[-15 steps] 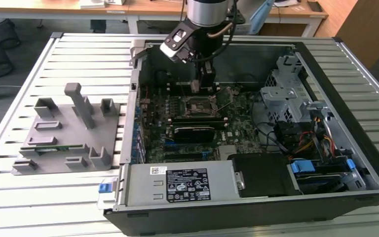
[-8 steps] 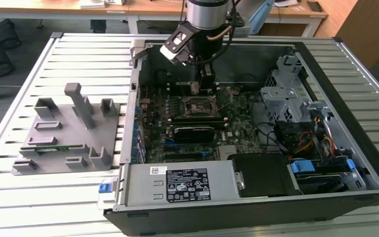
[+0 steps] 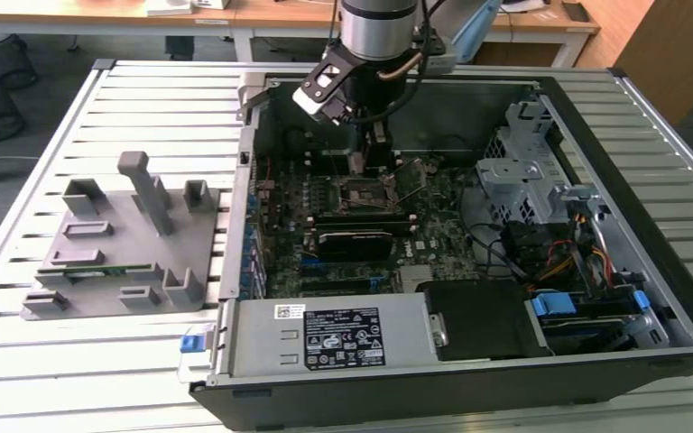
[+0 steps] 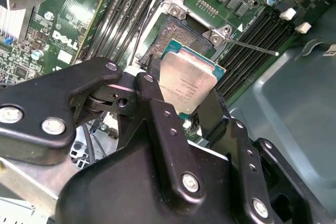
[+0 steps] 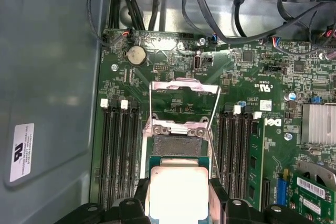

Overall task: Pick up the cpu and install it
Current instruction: 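Place the cpu into insertion slot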

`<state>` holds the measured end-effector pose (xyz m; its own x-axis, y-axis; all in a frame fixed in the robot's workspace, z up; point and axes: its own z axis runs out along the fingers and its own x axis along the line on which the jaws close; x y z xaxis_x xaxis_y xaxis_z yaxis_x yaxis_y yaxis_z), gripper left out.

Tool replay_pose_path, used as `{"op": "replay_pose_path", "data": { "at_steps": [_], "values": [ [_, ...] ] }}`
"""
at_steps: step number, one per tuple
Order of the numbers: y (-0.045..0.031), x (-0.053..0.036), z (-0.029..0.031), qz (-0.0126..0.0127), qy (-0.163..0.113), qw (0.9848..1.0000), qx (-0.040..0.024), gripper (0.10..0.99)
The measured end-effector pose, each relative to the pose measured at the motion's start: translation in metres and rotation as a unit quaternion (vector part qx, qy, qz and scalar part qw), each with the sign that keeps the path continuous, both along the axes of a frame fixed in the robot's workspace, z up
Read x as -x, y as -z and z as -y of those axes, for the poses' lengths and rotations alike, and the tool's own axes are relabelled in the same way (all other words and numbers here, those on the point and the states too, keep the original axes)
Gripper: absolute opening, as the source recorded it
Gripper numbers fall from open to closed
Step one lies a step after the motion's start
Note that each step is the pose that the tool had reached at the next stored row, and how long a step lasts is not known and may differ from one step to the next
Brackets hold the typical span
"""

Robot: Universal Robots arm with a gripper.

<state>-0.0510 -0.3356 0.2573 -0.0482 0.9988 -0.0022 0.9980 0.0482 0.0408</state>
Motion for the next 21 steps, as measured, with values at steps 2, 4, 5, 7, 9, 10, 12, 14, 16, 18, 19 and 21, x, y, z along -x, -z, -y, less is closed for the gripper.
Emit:
{"op": "replay_pose_path", "data": {
  "at_steps": [2, 4, 5, 7, 9, 10, 12, 14, 16, 18, 19, 21],
  "values": [
    [0.0017, 0.0, 0.0, 0.0, 0.001, 1.0, 0.0, 0.529],
    [0.0033, 0.0, 0.0, -0.0001, 0.001, 1.0, 0.0001, 0.529],
    [0.0042, 0.0, 0.0, 0.0, 0.001, 1.0, 0.0, 0.529],
    [0.0058, 0.0, 0.0, 0.0, 0.002, 1.0, 0.0, 0.529],
    [0.0075, 0.0, 0.0, -0.0001, 0.002, 1.0, 0.0, 0.529],
    [0.0084, 0.0, 0.0, 0.0, 0.002, 1.0, 0.0, 0.529],
    [0.0099, 0.0, 0.0, 0.0, 0.003, 1.0, 0.0, 0.529],
    [0.0115, 0.0, 0.0, 0.0, 0.003, 1.0, 0.0, 0.529],
    [0.013, 0.0, 0.0, 0.0, 0.004, 1.0, 0.0, 0.529],
    [0.0146, 0.0, 0.0, -0.0001, 0.004, 1.0, 0.0, 0.529],
    [0.0154, 0.0, 0.0, -0.0001, 0.004, 1.0, 0.0, 0.529],
    [0.0168, 0.0, 0.0, -0.0001, 0.004, 1.0, 0.0, 0.529]
  ]
}}
